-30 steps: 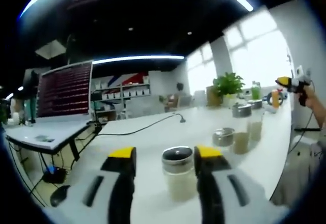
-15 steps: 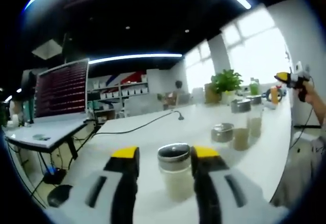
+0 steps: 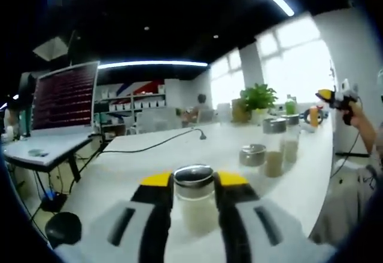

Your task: Rotate the seasoning bottle until the label or dispensing opening points toward the visible target arrow and the bottle remains upright within the marked orientation range

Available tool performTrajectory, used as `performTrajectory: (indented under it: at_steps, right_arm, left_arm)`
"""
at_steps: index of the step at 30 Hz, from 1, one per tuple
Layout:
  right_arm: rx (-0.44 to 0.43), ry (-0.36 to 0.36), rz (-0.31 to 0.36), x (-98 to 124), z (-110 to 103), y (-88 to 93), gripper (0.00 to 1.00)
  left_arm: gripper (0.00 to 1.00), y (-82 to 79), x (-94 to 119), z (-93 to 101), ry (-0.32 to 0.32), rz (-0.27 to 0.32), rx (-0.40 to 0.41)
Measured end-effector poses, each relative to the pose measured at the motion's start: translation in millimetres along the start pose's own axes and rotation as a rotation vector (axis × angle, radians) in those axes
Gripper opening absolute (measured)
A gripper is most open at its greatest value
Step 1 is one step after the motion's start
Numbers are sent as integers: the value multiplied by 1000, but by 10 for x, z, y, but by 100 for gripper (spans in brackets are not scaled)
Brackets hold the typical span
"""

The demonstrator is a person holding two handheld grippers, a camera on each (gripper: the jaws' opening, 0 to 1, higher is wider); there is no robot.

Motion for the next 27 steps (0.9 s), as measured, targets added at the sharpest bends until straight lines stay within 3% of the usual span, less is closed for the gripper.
performTrajectory:
  at_steps: [27]
  right_arm:
    - [-14,3,-16,3,1,55,16]
  left_arm:
    - [28,31,32,-30,52,22,58]
Point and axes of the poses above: the point that each gripper's makers call its tool centre point, and the gripper's own axes: x roughly backward along the fingers, z roughly to its right, y roughly out of its underside, the point moved 2 cm from there along x, roughly backward along the fingers, and after that the axes turned 6 degrees about -x, right-handed, at the moved point
